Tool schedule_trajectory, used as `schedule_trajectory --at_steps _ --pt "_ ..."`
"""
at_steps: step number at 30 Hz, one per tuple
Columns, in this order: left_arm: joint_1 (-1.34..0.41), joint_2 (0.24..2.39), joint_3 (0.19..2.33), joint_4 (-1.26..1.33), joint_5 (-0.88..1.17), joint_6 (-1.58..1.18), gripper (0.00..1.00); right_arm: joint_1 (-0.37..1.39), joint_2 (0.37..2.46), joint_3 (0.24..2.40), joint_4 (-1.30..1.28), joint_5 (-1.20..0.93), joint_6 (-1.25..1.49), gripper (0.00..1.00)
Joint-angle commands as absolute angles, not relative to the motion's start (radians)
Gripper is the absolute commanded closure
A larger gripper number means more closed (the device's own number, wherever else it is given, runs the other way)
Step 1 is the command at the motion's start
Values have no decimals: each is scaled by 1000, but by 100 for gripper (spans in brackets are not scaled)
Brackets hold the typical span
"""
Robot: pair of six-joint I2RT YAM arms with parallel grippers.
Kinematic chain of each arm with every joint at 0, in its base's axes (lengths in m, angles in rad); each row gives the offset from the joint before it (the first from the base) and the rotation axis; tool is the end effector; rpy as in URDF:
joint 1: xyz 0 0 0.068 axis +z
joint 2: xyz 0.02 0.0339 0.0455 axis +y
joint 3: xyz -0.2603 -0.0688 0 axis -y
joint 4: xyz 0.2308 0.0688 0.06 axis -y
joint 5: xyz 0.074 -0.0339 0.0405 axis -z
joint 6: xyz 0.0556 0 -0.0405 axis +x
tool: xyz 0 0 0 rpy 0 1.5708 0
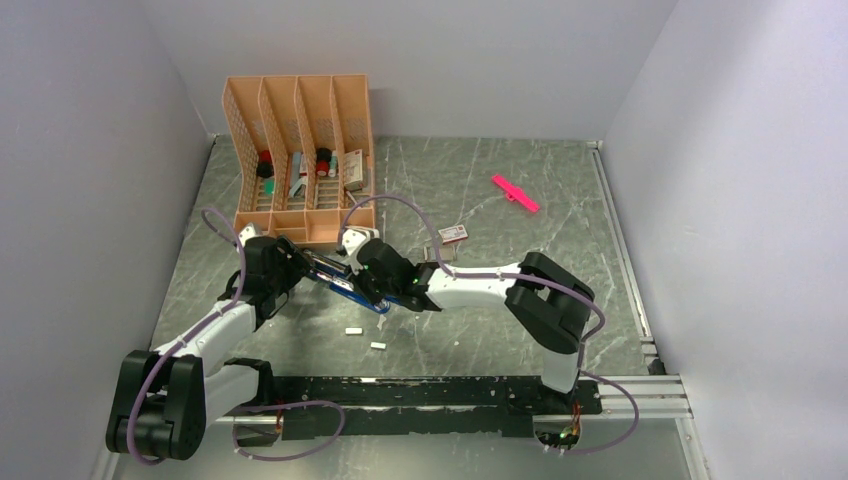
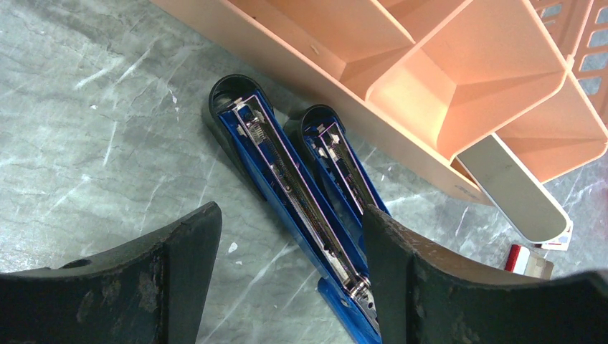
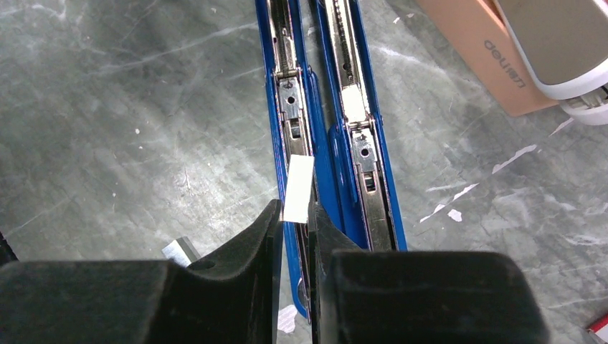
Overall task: Load the staples into the stapler
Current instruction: Install the staple into the stapler.
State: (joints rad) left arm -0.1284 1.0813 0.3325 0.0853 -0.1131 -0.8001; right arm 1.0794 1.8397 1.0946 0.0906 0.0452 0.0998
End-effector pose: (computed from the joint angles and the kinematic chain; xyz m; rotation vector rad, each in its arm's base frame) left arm 0.2084 -0.0206 0.1505 -0.8022 2.1091 -0.3782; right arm 0.1920 0.3535 0.1732 -1.0552 2.0336 0.5851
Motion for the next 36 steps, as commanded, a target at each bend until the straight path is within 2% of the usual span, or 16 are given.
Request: schedule_trajectory --at_steps 1,36 --pt "-138 1083 322 119 -133 -792 24 1082 1866 1126 75 37 93 100" --pt "-146 1077 322 114 -144 -793 24 1091 1900 1177 -45 39 70 100"
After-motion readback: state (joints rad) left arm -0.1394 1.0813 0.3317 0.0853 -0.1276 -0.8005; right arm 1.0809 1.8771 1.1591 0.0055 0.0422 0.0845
